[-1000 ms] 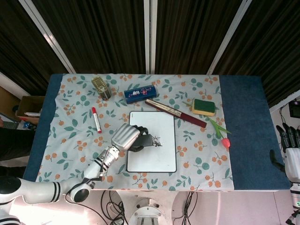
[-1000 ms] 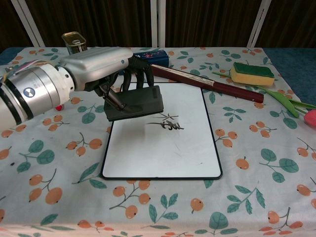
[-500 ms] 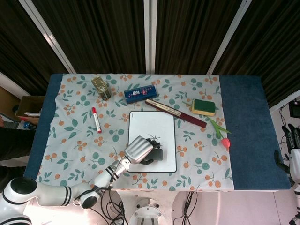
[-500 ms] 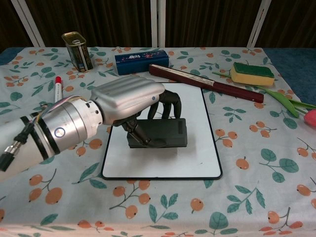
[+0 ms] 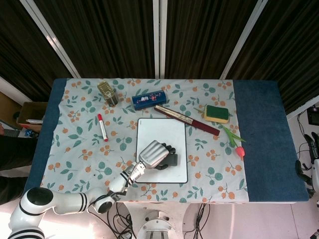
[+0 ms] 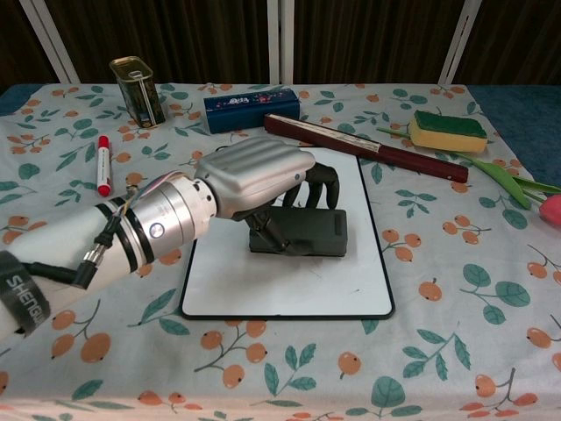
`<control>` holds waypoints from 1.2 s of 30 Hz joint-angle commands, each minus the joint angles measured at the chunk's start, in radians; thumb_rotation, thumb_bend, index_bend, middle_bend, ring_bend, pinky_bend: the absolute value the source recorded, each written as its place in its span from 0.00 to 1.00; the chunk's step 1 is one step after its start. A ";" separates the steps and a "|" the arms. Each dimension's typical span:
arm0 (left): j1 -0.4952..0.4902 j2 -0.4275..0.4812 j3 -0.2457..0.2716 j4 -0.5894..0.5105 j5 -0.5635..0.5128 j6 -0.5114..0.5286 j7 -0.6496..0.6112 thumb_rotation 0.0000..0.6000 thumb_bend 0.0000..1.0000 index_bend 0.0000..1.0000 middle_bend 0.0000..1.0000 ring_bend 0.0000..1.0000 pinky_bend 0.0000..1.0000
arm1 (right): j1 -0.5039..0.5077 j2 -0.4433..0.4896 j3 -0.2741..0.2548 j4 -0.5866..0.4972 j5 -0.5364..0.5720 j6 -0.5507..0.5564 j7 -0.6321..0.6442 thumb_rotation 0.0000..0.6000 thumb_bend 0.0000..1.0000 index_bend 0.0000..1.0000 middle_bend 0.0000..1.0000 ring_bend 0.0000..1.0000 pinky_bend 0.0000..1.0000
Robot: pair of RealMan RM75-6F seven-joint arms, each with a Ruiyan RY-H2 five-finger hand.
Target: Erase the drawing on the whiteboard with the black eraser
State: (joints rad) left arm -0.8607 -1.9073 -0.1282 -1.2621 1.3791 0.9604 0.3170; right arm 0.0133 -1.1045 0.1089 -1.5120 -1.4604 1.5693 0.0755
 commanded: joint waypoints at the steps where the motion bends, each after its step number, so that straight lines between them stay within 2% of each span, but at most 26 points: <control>1: -0.005 -0.012 -0.006 0.034 0.005 -0.005 -0.026 1.00 0.48 0.49 0.58 0.61 0.78 | -0.004 0.005 0.001 -0.006 -0.002 0.008 -0.002 1.00 0.38 0.00 0.00 0.00 0.00; 8: -0.026 -0.040 -0.034 0.131 0.013 -0.012 -0.095 1.00 0.50 0.49 0.59 0.61 0.78 | -0.013 0.017 0.000 -0.023 -0.007 0.022 -0.010 1.00 0.38 0.00 0.00 0.00 0.00; 14: -0.049 -0.063 -0.074 0.272 0.006 -0.024 -0.207 1.00 0.52 0.50 0.59 0.61 0.78 | -0.016 0.019 0.004 -0.031 -0.008 0.030 -0.011 1.00 0.38 0.00 0.00 0.00 0.00; 22: -0.078 -0.051 -0.107 0.415 -0.005 -0.050 -0.312 1.00 0.53 0.50 0.60 0.61 0.78 | -0.010 0.022 0.007 -0.040 -0.007 0.021 -0.024 1.00 0.38 0.00 0.00 0.00 0.00; 26: -0.077 -0.049 -0.099 0.427 -0.003 -0.053 -0.338 1.00 0.53 0.51 0.60 0.62 0.78 | -0.008 0.021 0.006 -0.047 -0.011 0.019 -0.035 1.00 0.38 0.00 0.00 0.00 0.00; 31: -0.061 -0.057 -0.062 0.395 0.021 -0.038 -0.355 1.00 0.53 0.51 0.60 0.62 0.78 | -0.007 0.019 0.005 -0.048 -0.010 0.016 -0.040 1.00 0.38 0.00 0.00 0.00 0.00; 36: -0.064 -0.074 -0.046 0.359 0.044 -0.022 -0.355 1.00 0.53 0.51 0.61 0.62 0.78 | -0.010 0.019 0.005 -0.044 -0.008 0.018 -0.035 1.00 0.38 0.00 0.00 0.00 0.00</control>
State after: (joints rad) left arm -0.9230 -1.9755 -0.1765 -0.8951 1.4171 0.9322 -0.0383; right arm 0.0036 -1.0856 0.1138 -1.5571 -1.4690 1.5878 0.0397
